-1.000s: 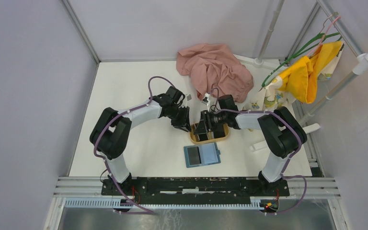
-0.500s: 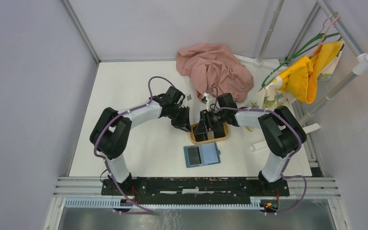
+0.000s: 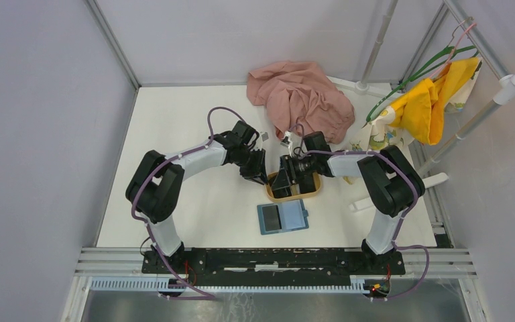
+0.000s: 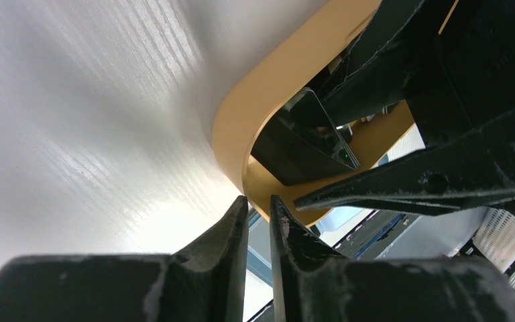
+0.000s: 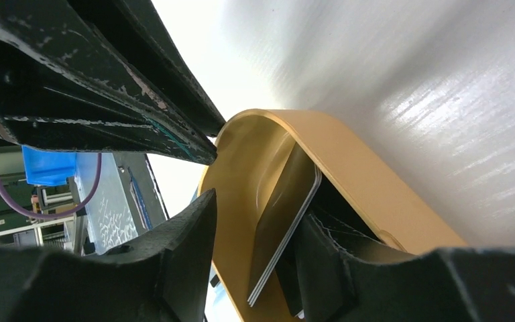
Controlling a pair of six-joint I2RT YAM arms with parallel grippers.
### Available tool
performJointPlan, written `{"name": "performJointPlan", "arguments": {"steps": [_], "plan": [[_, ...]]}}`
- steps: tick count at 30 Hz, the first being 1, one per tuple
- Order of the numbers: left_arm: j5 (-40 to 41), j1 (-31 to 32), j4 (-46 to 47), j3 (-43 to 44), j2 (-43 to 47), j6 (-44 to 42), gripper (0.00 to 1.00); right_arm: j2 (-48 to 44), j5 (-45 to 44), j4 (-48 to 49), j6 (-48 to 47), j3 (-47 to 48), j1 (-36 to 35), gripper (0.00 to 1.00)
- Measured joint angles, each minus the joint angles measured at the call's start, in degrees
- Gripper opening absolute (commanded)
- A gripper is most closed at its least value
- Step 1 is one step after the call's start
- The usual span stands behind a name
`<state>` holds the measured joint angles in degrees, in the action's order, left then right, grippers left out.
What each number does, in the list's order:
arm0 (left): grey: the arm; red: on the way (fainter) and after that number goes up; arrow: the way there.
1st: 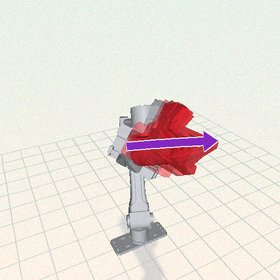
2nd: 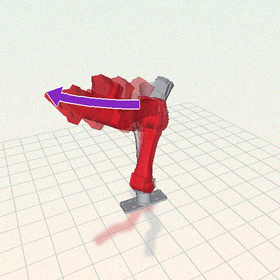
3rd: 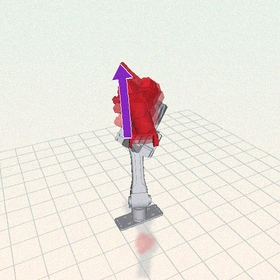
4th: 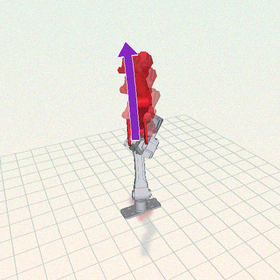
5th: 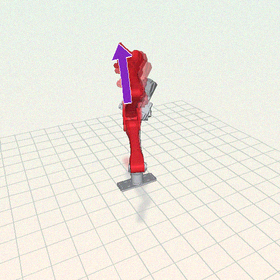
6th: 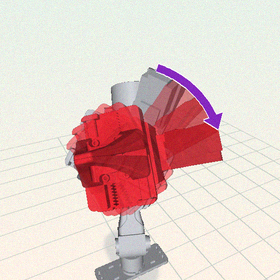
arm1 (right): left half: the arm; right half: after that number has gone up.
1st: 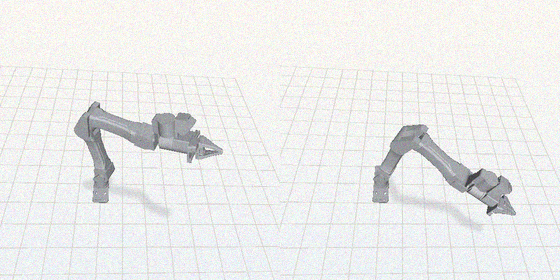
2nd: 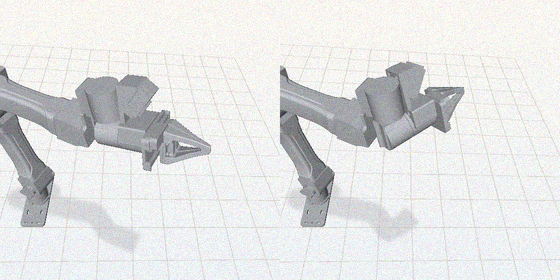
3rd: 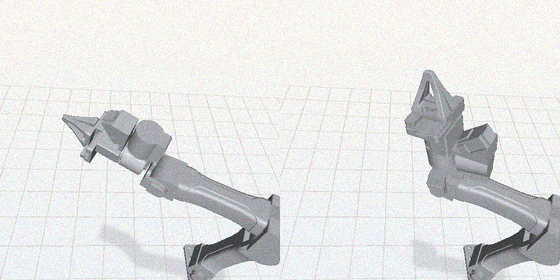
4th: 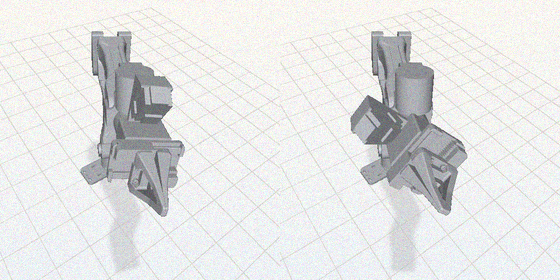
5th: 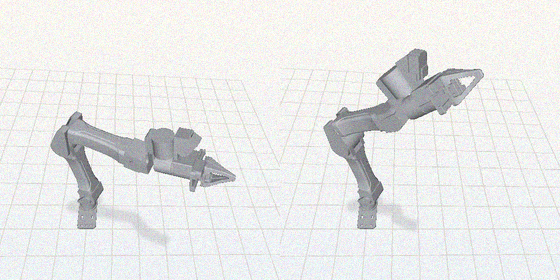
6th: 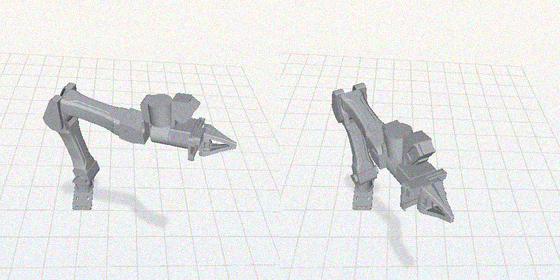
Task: Put the credit cards into the card holder
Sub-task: Pick up the credit card from the storage box.
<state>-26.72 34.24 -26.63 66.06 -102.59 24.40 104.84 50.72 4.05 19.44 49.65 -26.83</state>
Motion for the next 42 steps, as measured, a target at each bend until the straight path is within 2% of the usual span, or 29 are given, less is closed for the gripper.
{"name": "performJointPlan", "arguments": {"steps": [16,22,27,33,36,42], "plan": [[-0.5,0.0,0.2,0.1,0.0,0.0,0.25,-1.1,1.8,-2.2,0.3,0.0,5.4,0.4],[-0.5,0.0,0.2,0.2,0.0,0.0,0.25,-1.1,1.9,-2.2,0.2,0.0,5.8,0.43],[-0.7,0.0,0.2,0.2,0.0,0.0,0.25,-1.0,-0.2,-3.1,-0.9,0.1,4.6,0.47],[-0.9,0.0,0.2,0.2,0.0,0.0,0.25,-0.9,-4.2,-5.9,-4.2,2.3,-0.2,0.46],[-1.0,0.0,0.2,0.2,0.0,0.0,0.25,-0.8,-4.6,-6.6,-4.8,2.4,-1.1,0.42],[-1.4,0.0,0.3,0.2,0.0,0.0,0.25,-0.3,-4.5,-7.7,-4.9,2.4,-1.1,0.22]]}}
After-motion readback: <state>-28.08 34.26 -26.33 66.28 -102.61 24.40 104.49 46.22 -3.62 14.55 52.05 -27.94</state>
